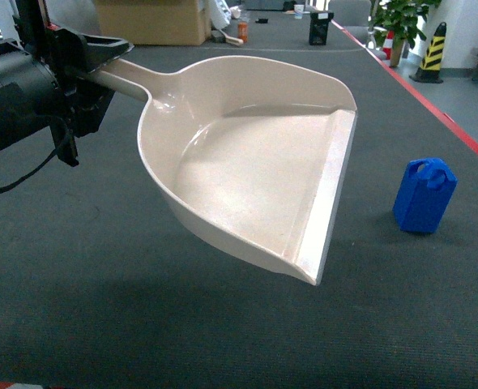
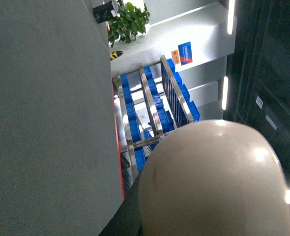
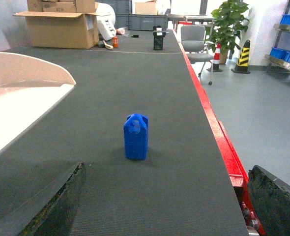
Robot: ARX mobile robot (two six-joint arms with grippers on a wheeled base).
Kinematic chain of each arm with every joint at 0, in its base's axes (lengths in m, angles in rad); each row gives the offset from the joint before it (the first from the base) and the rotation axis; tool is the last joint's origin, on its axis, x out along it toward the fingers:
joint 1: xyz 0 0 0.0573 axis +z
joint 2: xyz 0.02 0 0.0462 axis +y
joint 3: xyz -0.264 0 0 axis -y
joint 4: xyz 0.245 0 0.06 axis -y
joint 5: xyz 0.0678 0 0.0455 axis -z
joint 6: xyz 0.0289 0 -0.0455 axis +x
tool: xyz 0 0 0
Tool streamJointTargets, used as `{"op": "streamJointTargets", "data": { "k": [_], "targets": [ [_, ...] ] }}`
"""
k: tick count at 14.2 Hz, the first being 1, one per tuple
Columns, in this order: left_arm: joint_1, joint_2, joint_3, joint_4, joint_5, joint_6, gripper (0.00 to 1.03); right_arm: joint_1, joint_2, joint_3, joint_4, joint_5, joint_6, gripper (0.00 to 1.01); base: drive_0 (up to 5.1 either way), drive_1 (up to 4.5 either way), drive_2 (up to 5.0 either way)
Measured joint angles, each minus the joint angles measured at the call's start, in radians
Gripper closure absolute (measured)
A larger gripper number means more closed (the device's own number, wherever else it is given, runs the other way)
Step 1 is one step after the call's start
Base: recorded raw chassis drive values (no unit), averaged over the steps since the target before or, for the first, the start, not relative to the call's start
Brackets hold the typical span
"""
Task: Place part in tray to right shelf
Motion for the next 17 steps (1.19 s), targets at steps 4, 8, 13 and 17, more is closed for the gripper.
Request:
{"op": "streamJointTargets", "data": {
  "k": [4,8,13,17],
  "targets": [
    [0.008,0.000,0.000,0.000,-0.012,0.000,0.86,0.007,0.025,0.028,-0.100,0.010,-0.010,0.03,0.0,0.00,0.0],
    [0.003,0.000,0.000,-0.001,-0.008,0.000,0.86,0.013,0.581,0.207,0.013,0.019,-0.023,0.03,0.0,0.00,0.0],
    [0.005,0.000,0.000,0.000,-0.008,0.000,0.86,0.082,1.359,0.555,0.296,0.022,-0.046,0.03,0.0,0.00,0.0],
    [0.005,0.000,0.000,0.000,-0.008,0.000,0.86,0.120,1.721,0.866,0.236,0.080,-0.045,0.03,0.0,0.00,0.0]
  ]
}}
